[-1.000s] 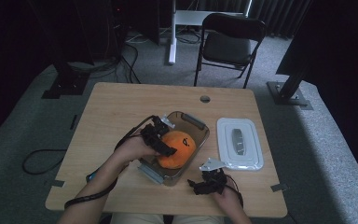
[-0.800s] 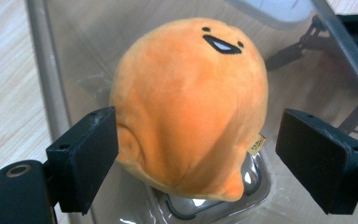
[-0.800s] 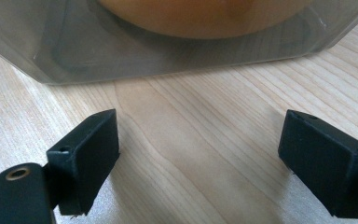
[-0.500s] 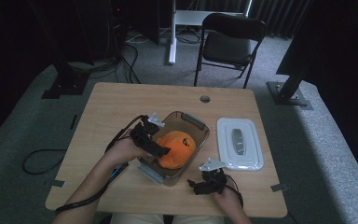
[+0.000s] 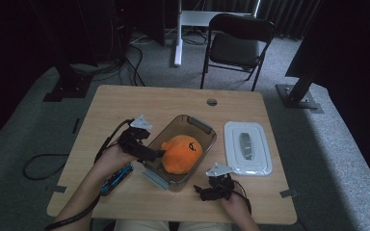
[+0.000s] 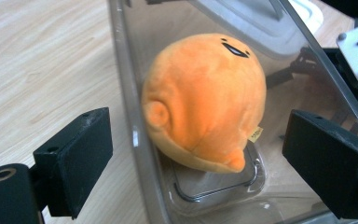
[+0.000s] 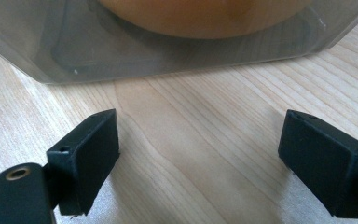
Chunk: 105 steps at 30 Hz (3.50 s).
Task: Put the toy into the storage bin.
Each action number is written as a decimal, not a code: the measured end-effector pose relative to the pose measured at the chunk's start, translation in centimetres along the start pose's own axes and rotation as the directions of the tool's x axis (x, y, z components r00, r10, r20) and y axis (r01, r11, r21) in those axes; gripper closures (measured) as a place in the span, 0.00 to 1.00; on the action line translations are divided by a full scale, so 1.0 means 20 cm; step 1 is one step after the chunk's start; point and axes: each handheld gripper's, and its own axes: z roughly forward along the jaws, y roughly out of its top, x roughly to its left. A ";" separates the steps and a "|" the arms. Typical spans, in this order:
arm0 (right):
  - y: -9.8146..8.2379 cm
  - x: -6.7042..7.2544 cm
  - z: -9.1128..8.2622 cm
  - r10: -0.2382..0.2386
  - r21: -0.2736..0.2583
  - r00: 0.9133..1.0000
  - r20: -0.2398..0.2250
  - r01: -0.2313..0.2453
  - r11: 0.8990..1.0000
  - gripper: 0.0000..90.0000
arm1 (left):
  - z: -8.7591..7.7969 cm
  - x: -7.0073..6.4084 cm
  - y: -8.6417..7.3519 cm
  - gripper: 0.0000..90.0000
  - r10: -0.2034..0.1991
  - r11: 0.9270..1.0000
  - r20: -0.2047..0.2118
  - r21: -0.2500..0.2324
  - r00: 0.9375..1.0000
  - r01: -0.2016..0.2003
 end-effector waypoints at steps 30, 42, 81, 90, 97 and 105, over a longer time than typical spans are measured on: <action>0.00 0.00 0.00 -0.001 0.000 1.000 0.000 0.001 1.000 0.13 | -0.13 0.11 -0.42 0.01 -0.032 0.999 -0.070 -0.028 0.997 0.031; 0.00 0.00 0.00 -0.001 0.001 1.000 0.001 0.001 1.000 0.13 | -0.10 0.14 -0.61 0.01 -0.047 0.996 -0.152 0.067 0.987 0.058; 0.00 0.00 0.00 0.006 -0.001 1.000 -0.002 -0.006 1.000 0.13 | 0.07 0.28 -0.85 0.06 -0.077 0.952 -0.196 0.276 0.978 0.130; 0.00 0.00 0.00 0.006 0.000 1.000 0.000 -0.006 1.000 0.13 | 0.05 0.28 -0.84 0.29 -0.050 0.958 -0.173 0.270 0.984 0.096; 0.00 -0.01 0.00 0.014 -0.004 1.000 0.001 -0.014 1.000 0.13 | 0.04 0.28 -0.83 0.29 -0.065 0.957 -0.165 0.269 0.984 0.108; 0.00 -0.01 0.00 0.014 -0.002 1.000 0.002 -0.014 1.000 0.13 | 0.00 0.31 -0.82 0.32 -0.087 0.958 -0.180 0.254 0.980 0.132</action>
